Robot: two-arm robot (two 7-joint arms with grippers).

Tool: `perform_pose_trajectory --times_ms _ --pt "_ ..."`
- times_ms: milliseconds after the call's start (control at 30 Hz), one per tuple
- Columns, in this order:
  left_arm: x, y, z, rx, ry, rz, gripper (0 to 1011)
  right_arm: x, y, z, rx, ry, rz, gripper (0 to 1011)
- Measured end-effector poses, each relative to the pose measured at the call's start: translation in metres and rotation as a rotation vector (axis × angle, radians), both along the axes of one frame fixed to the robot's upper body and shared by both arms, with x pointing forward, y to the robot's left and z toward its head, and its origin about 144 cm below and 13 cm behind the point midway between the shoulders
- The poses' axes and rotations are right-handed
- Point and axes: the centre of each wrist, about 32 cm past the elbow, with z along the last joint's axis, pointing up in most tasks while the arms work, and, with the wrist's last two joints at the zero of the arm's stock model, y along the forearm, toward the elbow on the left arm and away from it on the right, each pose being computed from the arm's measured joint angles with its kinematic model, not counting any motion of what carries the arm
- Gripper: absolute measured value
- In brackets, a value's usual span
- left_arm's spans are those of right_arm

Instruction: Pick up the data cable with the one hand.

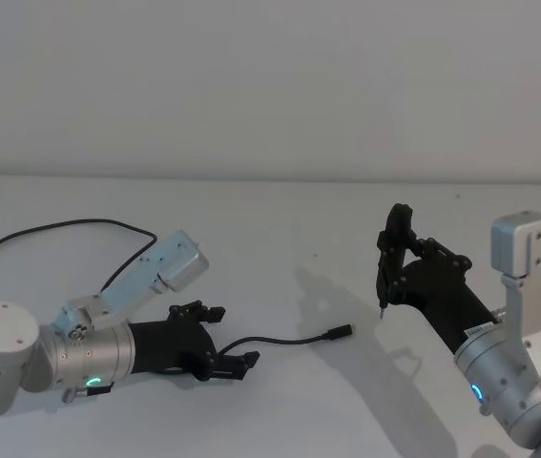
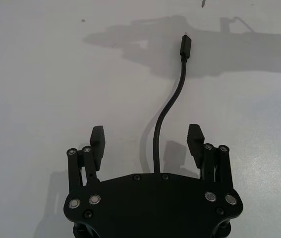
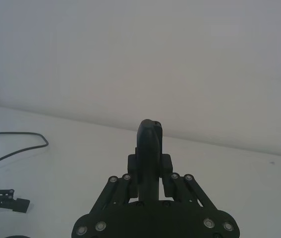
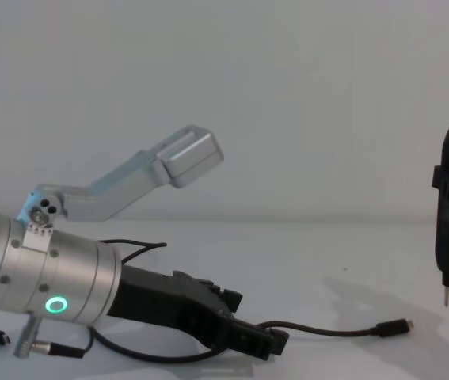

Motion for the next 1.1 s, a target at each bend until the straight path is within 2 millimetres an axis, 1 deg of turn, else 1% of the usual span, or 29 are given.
perform_pose_trajectory --times_ms 100,200,233,300,333,367,400,433,467,533,567,667,700,767,800,900,933,967,1033,1100 --pt "0.0002 -0.0005 -0.0005 0.0 0.001 0.001 913 0.0 0.0 0.0 0.0 0.0 0.0 275" --pt "0.0003 -0.0009 -0.0009 0.0 0.003 0.002 831 0.0 0.0 0.0 0.0 0.0 0.0 274" --pt "0.0004 -0.0011 -0.0011 0.0 0.003 0.003 779 0.0 0.0 0.0 0.0 0.0 0.0 275" --pt "0.0004 -0.0012 -0.0012 0.0 0.004 0.003 742 0.0 0.0 0.0 0.0 0.0 0.0 274" --pt "0.0005 -0.0013 -0.0013 0.0 0.004 0.004 684 0.0 0.0 0.0 0.0 0.0 0.0 274" --pt "0.0005 -0.0013 -0.0013 0.0 0.004 0.004 684 0.0 0.0 0.0 0.0 0.0 0.0 274" --pt "0.0005 -0.0015 -0.0014 0.0 0.004 0.004 646 0.0 0.0 0.0 0.0 0.0 0.0 275" --pt "0.0005 -0.0015 -0.0014 0.0 0.004 0.004 630 0.0 0.0 0.0 0.0 0.0 0.0 275" --pt "0.0006 -0.0016 -0.0015 0.0 0.005 0.004 570 0.0 0.0 0.0 0.0 0.0 0.0 275" --pt "0.0006 -0.0017 -0.0016 0.0 0.005 0.005 520 0.0 0.0 0.0 0.0 0.0 0.0 275" --pt "0.0006 -0.0018 -0.0016 0.0 0.005 0.005 463 0.0 0.0 0.0 0.0 0.0 0.0 275" --pt "0.0007 -0.0018 -0.0017 0.0 0.006 0.005 400 0.0 0.0 0.0 0.0 0.0 0.0 274" --pt "0.0007 -0.0019 -0.0017 0.0 0.006 0.005 342 0.0 0.0 0.0 0.0 0.0 0.0 275" --pt "0.0007 -0.002 -0.0017 0.0 0.006 0.005 313 0.0 0.0 0.0 0.0 0.0 0.0 274" --pt "0.0007 -0.002 -0.0017 0.0 0.006 0.005 243 0.0 0.0 0.0 0.0 0.0 0.0 275" --pt "0.0008 -0.0021 -0.0018 0.0 0.006 0.006 175 0.0 0.0 0.0 0.0 0.0 0.0 275" --pt "0.0007 -0.0021 -0.0018 0.0 0.006 0.006 175 0.0 0.0 0.0 0.0 0.0 0.0 274" --pt "0.0008 -0.0021 -0.0019 0.0 0.006 0.006 112 0.0 0.0 0.0 0.0 0.0 0.0 274" --pt "0.0008 -0.0021 -0.0019 0.0 0.006 0.006 65 0.0 0.0 0.0 0.0 0.0 0.0 275" --pt "0.0008 -0.0021 -0.0019 0.0 0.006 0.006 48 0.0 0.0 0.0 0.0 0.0 0.0 274"
